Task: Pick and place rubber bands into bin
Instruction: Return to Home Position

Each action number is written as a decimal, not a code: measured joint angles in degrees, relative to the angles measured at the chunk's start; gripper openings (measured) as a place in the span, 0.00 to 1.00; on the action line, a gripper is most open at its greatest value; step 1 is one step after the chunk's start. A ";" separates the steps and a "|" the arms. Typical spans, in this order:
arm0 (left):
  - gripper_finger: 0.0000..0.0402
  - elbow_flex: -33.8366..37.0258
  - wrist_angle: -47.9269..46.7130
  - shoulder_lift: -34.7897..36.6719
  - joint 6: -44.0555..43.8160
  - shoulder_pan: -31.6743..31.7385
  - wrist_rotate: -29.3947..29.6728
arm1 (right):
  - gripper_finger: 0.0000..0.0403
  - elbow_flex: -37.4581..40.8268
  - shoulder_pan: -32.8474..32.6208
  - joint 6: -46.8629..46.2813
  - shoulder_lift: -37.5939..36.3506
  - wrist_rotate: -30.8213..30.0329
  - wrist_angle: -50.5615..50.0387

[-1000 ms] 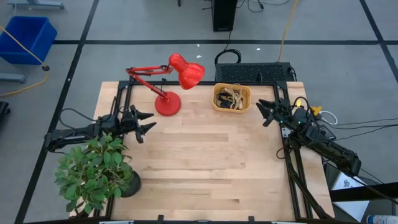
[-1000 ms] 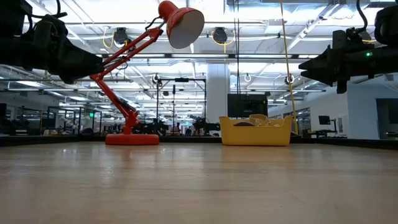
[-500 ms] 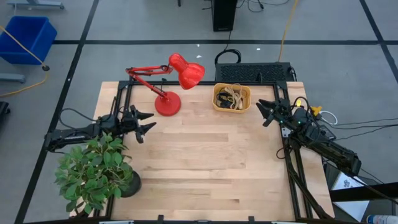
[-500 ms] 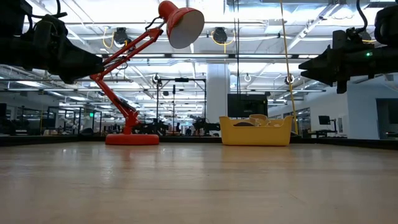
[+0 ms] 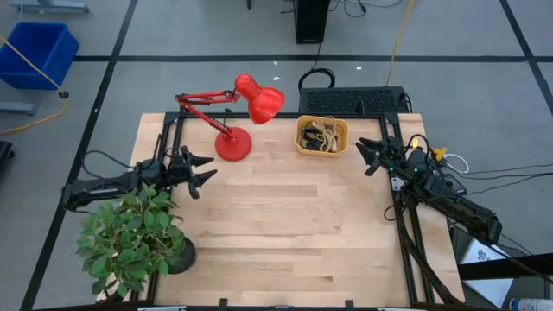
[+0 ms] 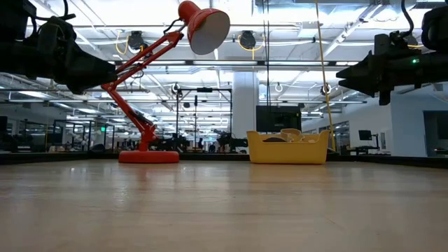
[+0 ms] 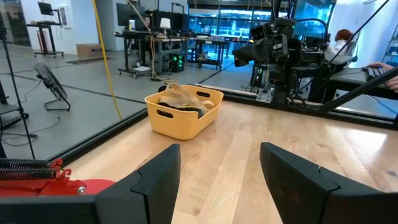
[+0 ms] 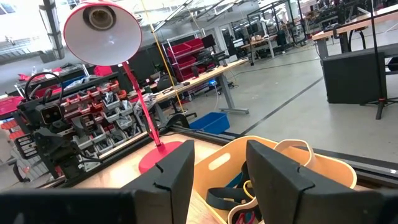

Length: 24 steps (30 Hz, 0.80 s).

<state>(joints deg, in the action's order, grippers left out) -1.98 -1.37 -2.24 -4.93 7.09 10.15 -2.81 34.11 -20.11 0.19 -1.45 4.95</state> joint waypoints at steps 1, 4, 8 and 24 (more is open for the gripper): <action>0.57 0.00 0.00 0.00 0.00 0.02 0.00 | 0.35 0.00 0.01 0.01 0.00 0.00 0.00; 0.57 0.00 0.00 0.01 0.00 0.02 0.00 | 0.35 0.00 0.00 0.00 0.00 0.00 0.00; 0.57 0.00 0.01 0.00 -0.01 0.01 0.00 | 0.35 0.00 0.00 0.01 0.00 0.00 -0.01; 0.57 0.17 1.34 0.02 0.00 0.00 0.04 | 0.35 0.00 0.02 0.00 0.00 -0.01 -0.02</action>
<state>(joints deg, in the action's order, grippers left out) -1.80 -0.03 -2.22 -4.93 7.10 10.20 -2.81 34.13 -20.11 0.19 -1.46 4.93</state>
